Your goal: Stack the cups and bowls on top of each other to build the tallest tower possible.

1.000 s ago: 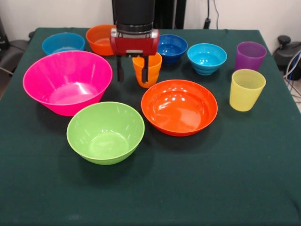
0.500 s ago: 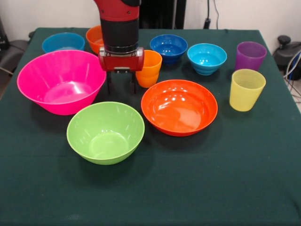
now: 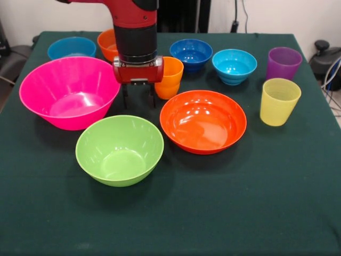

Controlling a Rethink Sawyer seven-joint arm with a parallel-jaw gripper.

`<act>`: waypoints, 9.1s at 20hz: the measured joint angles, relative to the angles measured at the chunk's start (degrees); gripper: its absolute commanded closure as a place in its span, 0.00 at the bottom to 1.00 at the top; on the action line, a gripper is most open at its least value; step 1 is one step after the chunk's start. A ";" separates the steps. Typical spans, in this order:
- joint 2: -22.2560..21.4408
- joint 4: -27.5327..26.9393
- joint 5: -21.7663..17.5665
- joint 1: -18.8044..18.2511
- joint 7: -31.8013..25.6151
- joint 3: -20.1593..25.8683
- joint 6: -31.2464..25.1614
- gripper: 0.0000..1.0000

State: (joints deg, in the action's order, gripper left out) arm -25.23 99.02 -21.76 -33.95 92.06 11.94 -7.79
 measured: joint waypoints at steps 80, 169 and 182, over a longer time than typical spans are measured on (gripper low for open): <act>-17.75 4.56 -5.80 4.30 0.00 -1.44 -10.94 0.00; -3.52 -2.86 -11.18 11.75 0.00 -14.62 0.84 0.00; -1.72 -5.16 -11.18 11.75 0.00 -14.73 1.53 0.00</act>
State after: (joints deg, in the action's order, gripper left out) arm -26.95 93.86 -32.95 -22.20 92.06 -2.79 -6.26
